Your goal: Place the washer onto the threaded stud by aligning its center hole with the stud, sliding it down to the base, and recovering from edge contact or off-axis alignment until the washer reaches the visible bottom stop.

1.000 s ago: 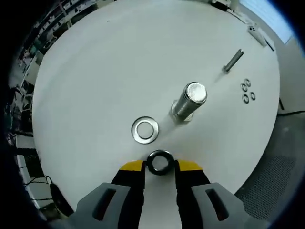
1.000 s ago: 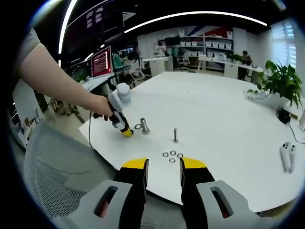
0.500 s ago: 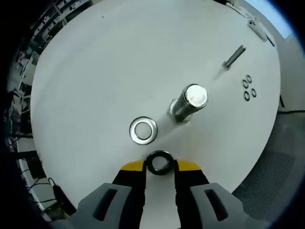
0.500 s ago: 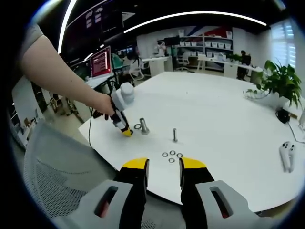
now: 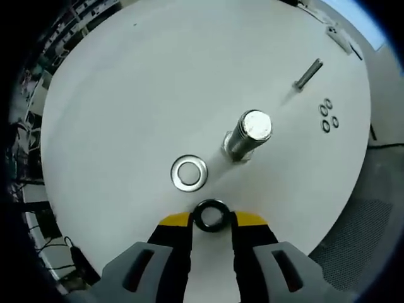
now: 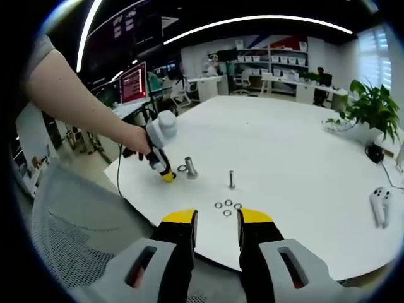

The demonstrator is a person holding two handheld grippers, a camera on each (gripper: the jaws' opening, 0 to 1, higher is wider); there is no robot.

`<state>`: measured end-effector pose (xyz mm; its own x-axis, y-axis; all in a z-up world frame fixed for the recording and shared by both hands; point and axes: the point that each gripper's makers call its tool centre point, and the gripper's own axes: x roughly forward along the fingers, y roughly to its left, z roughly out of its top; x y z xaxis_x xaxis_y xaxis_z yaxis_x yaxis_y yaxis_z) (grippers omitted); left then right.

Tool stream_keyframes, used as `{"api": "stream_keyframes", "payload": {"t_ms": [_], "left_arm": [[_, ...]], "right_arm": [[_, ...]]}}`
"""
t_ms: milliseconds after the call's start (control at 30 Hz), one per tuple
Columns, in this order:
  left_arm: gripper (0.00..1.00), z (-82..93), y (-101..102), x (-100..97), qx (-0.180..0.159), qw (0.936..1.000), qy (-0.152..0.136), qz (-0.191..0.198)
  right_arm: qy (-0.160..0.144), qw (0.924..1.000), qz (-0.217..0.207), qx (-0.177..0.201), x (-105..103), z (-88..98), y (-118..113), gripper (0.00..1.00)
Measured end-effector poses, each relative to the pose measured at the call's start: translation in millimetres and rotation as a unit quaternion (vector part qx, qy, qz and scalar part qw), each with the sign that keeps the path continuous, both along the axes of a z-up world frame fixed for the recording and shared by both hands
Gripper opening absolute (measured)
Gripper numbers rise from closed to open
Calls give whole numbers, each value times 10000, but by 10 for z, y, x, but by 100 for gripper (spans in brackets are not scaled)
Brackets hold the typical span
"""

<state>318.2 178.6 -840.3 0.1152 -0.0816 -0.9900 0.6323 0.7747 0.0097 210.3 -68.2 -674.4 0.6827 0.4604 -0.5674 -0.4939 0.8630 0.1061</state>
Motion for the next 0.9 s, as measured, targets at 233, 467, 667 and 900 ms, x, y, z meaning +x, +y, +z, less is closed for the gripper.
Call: {"api": "stream_keyframes", "payload": {"t_ms": [233,467,667,900], "left_arm": [[25,-3,-4,-2,-18,9996,-16,-298],[25,-4,-9,3,37,9996,10,-289],[21,1,0,-12,72,9998,24,-173],[19,-4,-1,-6,31,9999,34,-146]], "right_arm": [[-3,10000,-18,7,6,3,-5,28],[3,10000,-43,-1,7,1,-15,28],[13,10000,-66,-4,9,-2,-21,27],[15,10000,-60,-8,3,-3,-20,27]]}}
